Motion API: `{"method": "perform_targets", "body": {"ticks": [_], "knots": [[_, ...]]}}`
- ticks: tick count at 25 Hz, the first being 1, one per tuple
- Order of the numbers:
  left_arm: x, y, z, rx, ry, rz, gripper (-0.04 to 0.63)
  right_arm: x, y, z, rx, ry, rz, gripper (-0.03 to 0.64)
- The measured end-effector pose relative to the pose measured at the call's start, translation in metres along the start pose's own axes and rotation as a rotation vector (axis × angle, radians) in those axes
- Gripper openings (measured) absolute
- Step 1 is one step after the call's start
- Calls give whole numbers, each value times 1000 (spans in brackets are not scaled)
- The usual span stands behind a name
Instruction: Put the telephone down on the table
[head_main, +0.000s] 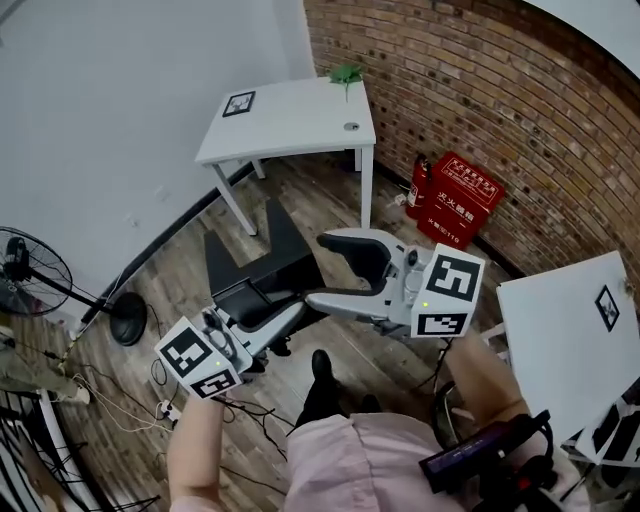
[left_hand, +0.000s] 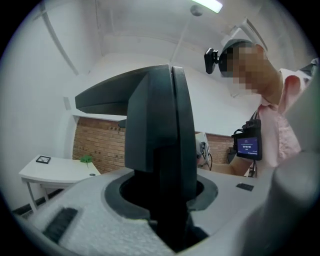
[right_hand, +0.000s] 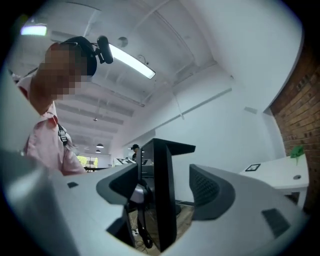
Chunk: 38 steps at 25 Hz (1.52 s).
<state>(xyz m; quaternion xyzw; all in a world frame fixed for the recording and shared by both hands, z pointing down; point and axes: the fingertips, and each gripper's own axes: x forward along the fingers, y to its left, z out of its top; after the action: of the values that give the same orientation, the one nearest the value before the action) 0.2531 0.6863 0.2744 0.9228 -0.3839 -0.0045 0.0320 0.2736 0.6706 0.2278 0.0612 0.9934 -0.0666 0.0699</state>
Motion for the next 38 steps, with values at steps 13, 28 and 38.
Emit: {"method": "perform_targets", "body": {"ticks": [13, 28, 38], "knots": [[29, 117, -35, -120, 59, -228, 163, 83, -107, -29, 91, 23, 69, 187], [43, 234, -23, -107, 100, -310, 164, 143, -208, -21, 69, 11, -36, 192], [79, 279, -41, -172, 132, -341, 164, 140, -271, -33, 120, 19, -82, 193]]}}
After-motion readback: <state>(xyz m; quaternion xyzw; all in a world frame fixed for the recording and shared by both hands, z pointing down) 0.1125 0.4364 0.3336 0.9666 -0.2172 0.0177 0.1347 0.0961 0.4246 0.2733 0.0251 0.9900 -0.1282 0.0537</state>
